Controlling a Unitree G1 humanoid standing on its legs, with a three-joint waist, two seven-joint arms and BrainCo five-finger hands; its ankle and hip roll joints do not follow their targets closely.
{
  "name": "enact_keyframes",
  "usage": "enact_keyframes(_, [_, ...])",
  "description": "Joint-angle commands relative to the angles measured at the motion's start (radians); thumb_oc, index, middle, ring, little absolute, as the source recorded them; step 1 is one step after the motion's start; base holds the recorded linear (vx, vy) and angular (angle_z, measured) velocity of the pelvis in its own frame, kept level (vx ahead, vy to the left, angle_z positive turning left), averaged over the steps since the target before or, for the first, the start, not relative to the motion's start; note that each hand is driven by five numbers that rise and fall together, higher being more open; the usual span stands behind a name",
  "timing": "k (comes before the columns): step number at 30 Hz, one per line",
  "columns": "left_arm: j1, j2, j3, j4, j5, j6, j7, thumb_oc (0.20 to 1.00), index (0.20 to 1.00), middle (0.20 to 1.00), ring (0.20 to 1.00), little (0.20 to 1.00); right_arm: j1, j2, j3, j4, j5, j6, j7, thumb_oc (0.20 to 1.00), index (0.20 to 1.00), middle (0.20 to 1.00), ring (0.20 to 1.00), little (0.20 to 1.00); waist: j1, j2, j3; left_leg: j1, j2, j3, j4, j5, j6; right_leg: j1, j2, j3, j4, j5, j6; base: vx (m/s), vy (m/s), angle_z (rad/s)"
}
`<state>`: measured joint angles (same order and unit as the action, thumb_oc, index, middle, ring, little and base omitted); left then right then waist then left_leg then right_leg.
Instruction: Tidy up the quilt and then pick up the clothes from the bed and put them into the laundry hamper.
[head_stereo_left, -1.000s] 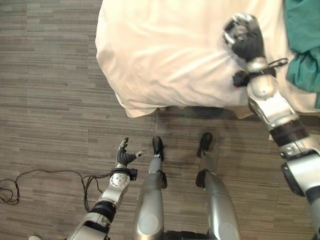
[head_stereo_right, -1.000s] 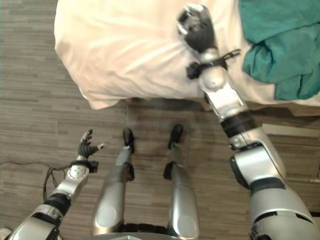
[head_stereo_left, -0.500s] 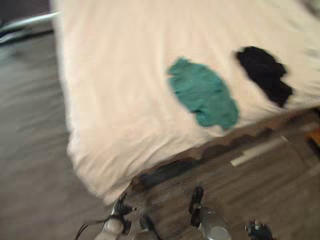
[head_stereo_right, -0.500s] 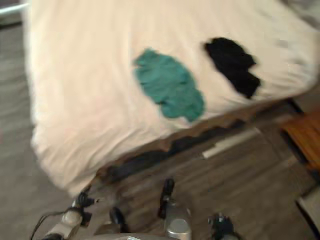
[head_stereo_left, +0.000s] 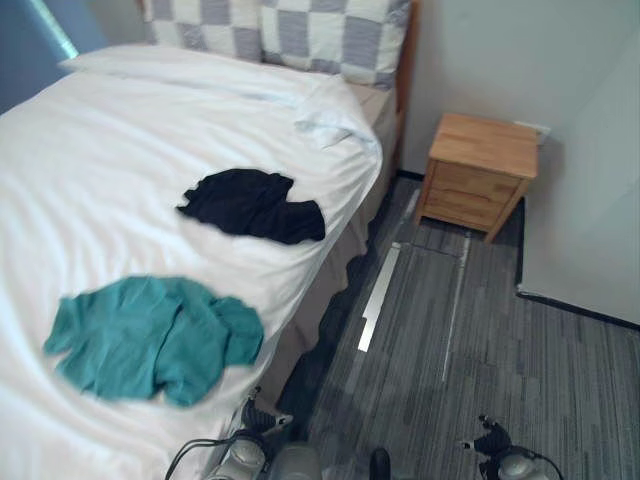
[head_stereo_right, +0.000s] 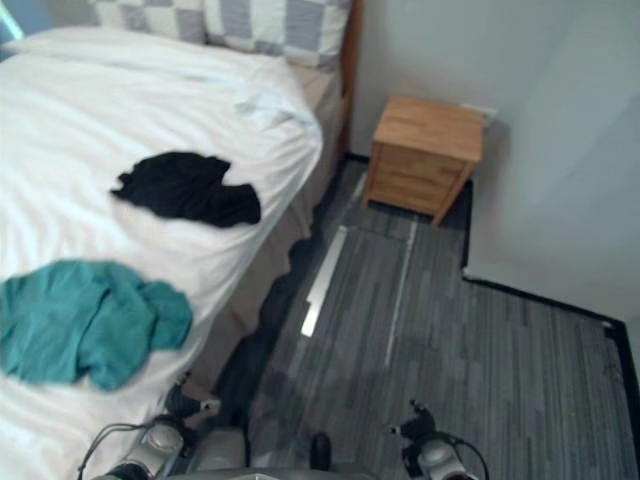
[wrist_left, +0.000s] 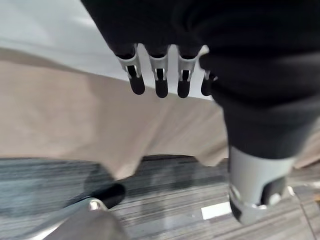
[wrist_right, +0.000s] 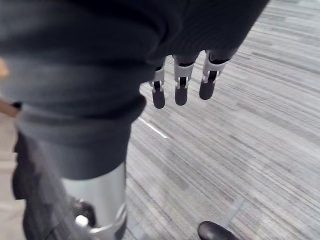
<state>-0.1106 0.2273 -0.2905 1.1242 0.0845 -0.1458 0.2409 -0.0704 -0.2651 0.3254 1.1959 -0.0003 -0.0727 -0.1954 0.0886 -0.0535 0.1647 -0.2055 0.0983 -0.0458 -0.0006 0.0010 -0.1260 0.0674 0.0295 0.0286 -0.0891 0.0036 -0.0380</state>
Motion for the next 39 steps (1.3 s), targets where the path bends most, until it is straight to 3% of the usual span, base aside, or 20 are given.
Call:
enact_keyframes(1, [-0.028, 0.017, -0.038, 0.008, 0.002, -0.004, 0.016, 1.0, 1.0, 1.0, 1.0, 1.0, 0.015, -0.007, -0.03, -0.025, -0.014, -0.001, -0.004, 1.0, 1.0, 1.0, 1.0, 1.0, 0.053, -0.007, 0.072, 0.064, -0.056, -0.051, 0.007, 0.072, 0.058, 0.073, -0.049, -0.002, 0.061, -0.118, 0.139, 0.6, 0.269, -1.27])
enact_keyframes(3, [-0.034, 0.015, -0.041, 0.01, 0.013, -0.001, 0.008, 1.0, 1.0, 1.0, 1.0, 1.0, 0.026, 0.01, -0.041, -0.037, -0.002, -0.007, 0.0, 1.0, 1.0, 1.0, 1.0, 1.0, 0.048, -0.008, 0.07, 0.111, -0.078, -0.045, 0.012, 0.02, 0.089, 0.045, -0.028, 0.002, 0.229, -0.15, 0.159, 0.43, 0.208, -0.91])
enact_keyframes(5, [-0.04, 0.031, -0.039, -0.014, 0.01, 0.016, 0.011, 1.0, 1.0, 1.0, 1.0, 1.0, 0.035, 0.03, -0.054, -0.057, 0.005, -0.004, 0.006, 1.0, 1.0, 1.0, 1.0, 1.0, 0.013, 0.014, 0.093, 0.213, -0.051, 0.005, -0.001, -0.017, 0.109, -0.124, -0.072, -0.104, 0.586, -0.001, 0.265, 0.49, 0.213, -1.07])
enact_keyframes(6, [-0.04, 0.031, -0.039, -0.014, 0.01, 0.016, 0.011, 1.0, 1.0, 1.0, 1.0, 1.0, 0.035, 0.03, -0.054, -0.057, 0.005, -0.004, 0.006, 1.0, 1.0, 1.0, 1.0, 1.0, 0.014, 0.012, 0.093, 0.214, -0.053, 0.006, -0.003, -0.016, 0.11, -0.127, -0.075, -0.103, 0.594, -0.005, 0.265, 0.61, 0.216, -1.16])
enact_keyframes(9, [-0.05, 0.048, -0.05, -0.027, 0.022, 0.014, 0.009, 1.0, 1.0, 1.0, 1.0, 1.0, 0.037, 0.037, -0.064, -0.065, 0.011, -0.007, 0.001, 1.0, 1.0, 1.0, 1.0, 1.0, -0.034, 0.034, 0.09, 0.32, -0.039, 0.024, -0.059, -0.043, 0.111, -0.212, -0.09, -0.188, 0.535, -0.015, 0.249, 0.43, 0.085, -0.51])
enact_keyframes(12, [-0.056, 0.057, -0.062, -0.015, 0.07, 0.011, -0.002, 1.0, 1.0, 1.0, 1.0, 1.0, 0.046, 0.044, -0.062, -0.066, 0.019, -0.007, 0.002, 1.0, 1.0, 1.0, 1.0, 1.0, -0.084, 0.039, 0.084, 0.411, -0.044, 0.022, -0.087, -0.098, 0.085, -0.246, -0.075, -0.225, 0.207, -0.015, 0.227, 0.6, -0.01, 0.12])
enact_keyframes(15, [-0.055, 0.057, -0.054, 0.038, 0.106, 0.001, -0.012, 1.0, 1.0, 1.0, 1.0, 1.0, 0.041, 0.038, -0.069, -0.054, 0.016, -0.004, 0.012, 1.0, 1.0, 1.0, 1.0, 1.0, -0.096, 0.055, 0.068, 0.467, -0.012, 0.041, -0.063, -0.103, 0.052, -0.253, -0.091, -0.248, 0.1, 0.009, 0.217, 0.58, -0.034, 0.09])
enact_keyframes(17, [-0.033, 0.042, -0.033, 0.051, 0.092, 0.012, -0.008, 1.0, 1.0, 1.0, 1.0, 1.0, 0.045, 0.041, -0.059, -0.045, 0.026, -0.01, 0.018, 1.0, 1.0, 1.0, 1.0, 1.0, -0.088, 0.061, 0.067, 0.401, 0.009, 0.066, 0.229, -0.005, 0.016, -0.2, -0.071, -0.226, 0.105, 0.023, 0.162, 0.51, -0.105, -0.03])
enact_keyframes(19, [-0.029, 0.046, -0.022, 0.03, 0.064, 0.015, -0.002, 1.0, 1.0, 1.0, 1.0, 1.0, 0.024, 0.034, -0.062, -0.041, 0.027, -0.007, 0.004, 1.0, 1.0, 1.0, 1.0, 1.0, -0.037, 0.036, 0.115, 0.214, 0.008, 0.024, 0.616, 0.076, 0.028, -0.129, -0.078, -0.237, 0.108, 0.008, 0.116, 0.33, -0.153, 0.14])
enact_keyframes(22, [-0.036, 0.057, -0.009, 0.002, 0.014, 0.012, 0.008, 1.0, 1.0, 1.0, 1.0, 1.0, -0.008, 0.02, -0.058, -0.05, 0.037, -0.006, -0.003, 1.0, 1.0, 1.0, 1.0, 1.0, 0.015, 0.0, 0.153, 0.052, -0.017, 0.004, 0.818, 0.027, 0.065, -0.069, -0.086, -0.216, 0.083, -0.012, 0.099, 0.31, -0.083, -0.08])
enact_keyframes(24, [-0.025, 0.053, 0.003, -0.025, 0.001, 0.006, 0.018, 1.0, 1.0, 1.0, 1.0, 1.0, -0.016, 0.019, -0.028, -0.066, 0.024, -0.005, 0.002, 1.0, 1.0, 1.0, 1.0, 1.0, 0.08, -0.001, 0.146, -0.007, -0.047, 0.027, 0.596, -0.018, 0.067, 0.019, -0.085, -0.179, 0.026, -0.051, 0.12, 0.54, 0.178, -0.66])
enact_keyframes(25, [-0.025, 0.053, 0.003, -0.025, 0.001, 0.006, 0.018, 1.0, 1.0, 1.0, 1.0, 1.0, -0.016, 0.019, -0.028, -0.066, 0.024, -0.005, 0.002, 1.0, 1.0, 1.0, 1.0, 1.0, 0.08, -0.002, 0.146, -0.006, -0.048, 0.027, 0.595, -0.018, 0.067, 0.019, -0.085, -0.179, 0.026, -0.051, 0.12, 0.55, 0.217, -0.9])
enact_keyframes(26, [-0.012, 0.049, 0.008, -0.027, 0.003, 0.004, 0.019, 1.0, 1.0, 1.0, 1.0, 1.0, -0.01, 0.014, -0.022, -0.069, 0.018, -0.008, 0.004, 1.0, 1.0, 1.0, 1.0, 1.0, 0.094, 0.002, 0.134, -0.004, -0.066, 0.056, 0.438, -0.027, 0.076, 0.043, -0.084, -0.173, 0.011, -0.062, 0.132, 0.53, 0.238, -0.62])
enact_keyframes(27, [0.008, 0.046, 0.024, -0.028, 0.005, 0.007, 0.02, 1.0, 1.0, 1.0, 1.0, 1.0, -0.014, 0.006, -0.029, -0.08, 0.015, -0.012, -0.002, 1.0, 1.0, 1.0, 1.0, 1.0, 0.105, 0.019, 0.104, 0.023, -0.072, 0.154, 0.149, 0.018, 0.081, 0.085, -0.07, -0.191, 0.002, -0.097, 0.146, 0.66, 0.284, -0.57])
enact_keyframes(30, [0.023, 0.052, 0.04, -0.006, 0.011, 0.021, 0.013, 1.0, 1.0, 1.0, 1.0, 1.0, -0.006, 0.011, -0.038, -0.111, 0.011, -0.012, -0.009, 1.0, 1.0, 1.0, 1.0, 1.0, 0.114, 0.01, 0.081, 0.058, -0.055, 0.359, 0.086, 0.012, 0.116, 0.093, -0.038, -0.225, 0.132, -0.144, 0.148, 0.42, 0.166, -0.04])
enact_keyframes(32, [0.035, 0.05, 0.049, 0.018, 0.003, 0.018, 0.01, 1.0, 1.0, 1.0, 1.0, 1.0, 0.001, 0.021, -0.034, -0.127, 0.004, -0.017, -0.01, 1.0, 1.0, 1.0, 1.0, 1.0, 0.125, 0.0, 0.071, 0.101, -0.086, 0.327, 0.06, -0.007, 0.143, 0.077, -0.037, -0.257, 0.257, -0.132, 0.182, 0.4, 0.152, 0.67])
enact_keyframes(33, [0.047, 0.045, 0.06, 0.023, 0.016, 0.027, 0.017, 1.0, 1.0, 1.0, 1.0, 1.0, 0.02, 0.016, -0.056, -0.192, -0.023, -0.014, -0.016, 1.0, 1.0, 1.0, 1.0, 1.0, 0.102, 0.006, 0.077, 0.154, -0.101, 0.279, 0.038, -0.029, 0.169, -0.022, -0.091, -0.311, 0.511, -0.014, 0.283, 0.64, 0.197, 0.47])
enact_keyframes(34, [0.053, 0.05, 0.068, 0.028, 0.009, 0.031, 0.027, 1.0, 1.0, 1.0, 1.0, 1.0, 0.015, 0.011, -0.068, -0.217, -0.016, -0.015, -0.023, 1.0, 1.0, 1.0, 1.0, 1.0, 0.082, 0.022, 0.086, 0.196, -0.098, 0.245, 0.013, -0.026, 0.174, -0.087, -0.101, -0.295, 0.62, 0.025, 0.295, 0.53, 0.131, 0.9])
enact_keyframes(37, [0.051, 0.055, 0.079, 0.032, -0.002, 0.029, 0.037, 1.0, 1.0, 1.0, 1.0, 1.0, 0.011, 0.0, -0.083, -0.296, -0.014, -0.021, -0.035, 1.0, 1.0, 1.0, 1.0, 1.0, 0.064, 0.04, 0.092, 0.244, -0.091, 0.163, -0.032, -0.019, 0.17, -0.151, -0.112, -0.279, 0.621, 0.001, 0.279, 0.32, -0.009, 1.74])
enact_keyframes(39, [0.043, 0.064, 0.081, 0.025, -0.009, 0.015, 0.043, 1.0, 1.0, 1.0, 1.0, 1.0, 0.006, -0.047, -0.077, -0.426, -0.035, -0.036, -0.044, 1.0, 1.0, 1.0, 1.0, 1.0, 0.043, 0.023, 0.097, 0.269, -0.107, 0.031, -0.04, -0.027, 0.16, -0.17, -0.098, -0.159, 0.356, -0.047, 0.23, 0.38, -0.184, 1.77])
